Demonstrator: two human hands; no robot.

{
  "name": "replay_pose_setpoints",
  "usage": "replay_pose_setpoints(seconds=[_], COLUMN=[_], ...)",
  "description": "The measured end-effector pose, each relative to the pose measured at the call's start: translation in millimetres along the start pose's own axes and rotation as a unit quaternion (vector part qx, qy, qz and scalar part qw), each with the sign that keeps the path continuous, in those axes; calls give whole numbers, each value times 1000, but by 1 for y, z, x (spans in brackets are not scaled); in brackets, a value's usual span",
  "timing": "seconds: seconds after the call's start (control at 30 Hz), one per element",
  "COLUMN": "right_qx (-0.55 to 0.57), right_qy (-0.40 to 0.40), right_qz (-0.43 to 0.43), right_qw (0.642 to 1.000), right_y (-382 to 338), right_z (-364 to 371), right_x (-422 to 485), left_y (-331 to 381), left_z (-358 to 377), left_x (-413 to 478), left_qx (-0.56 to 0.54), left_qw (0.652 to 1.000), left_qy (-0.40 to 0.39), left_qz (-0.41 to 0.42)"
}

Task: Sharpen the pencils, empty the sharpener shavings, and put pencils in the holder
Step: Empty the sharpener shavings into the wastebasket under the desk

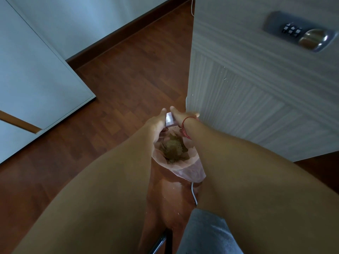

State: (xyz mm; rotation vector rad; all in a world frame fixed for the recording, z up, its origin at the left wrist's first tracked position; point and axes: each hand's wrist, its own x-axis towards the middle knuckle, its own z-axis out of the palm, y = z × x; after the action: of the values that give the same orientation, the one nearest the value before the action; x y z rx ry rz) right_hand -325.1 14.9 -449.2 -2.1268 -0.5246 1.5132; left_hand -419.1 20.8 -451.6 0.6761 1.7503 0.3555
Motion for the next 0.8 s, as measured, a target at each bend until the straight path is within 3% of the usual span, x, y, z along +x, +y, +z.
replay_pose_setpoints(seconds=[0.53,0.63,0.8], right_qx=[8,-2,15], right_qy=[6,-28,-17], right_qz=[-22,-12,11], right_qw=[1000,1000,1000], right_y=[0,-2,-7], right_z=[0,1,4], right_x=[0,-3,-4], left_y=[9,10,12], left_z=[-4,-5,-10], left_x=[-6,-7,-6], left_qx=[14,25,43], left_qw=[1000,1000,998], left_qy=[-1,-5,-24], left_qz=[-12,-15,-29])
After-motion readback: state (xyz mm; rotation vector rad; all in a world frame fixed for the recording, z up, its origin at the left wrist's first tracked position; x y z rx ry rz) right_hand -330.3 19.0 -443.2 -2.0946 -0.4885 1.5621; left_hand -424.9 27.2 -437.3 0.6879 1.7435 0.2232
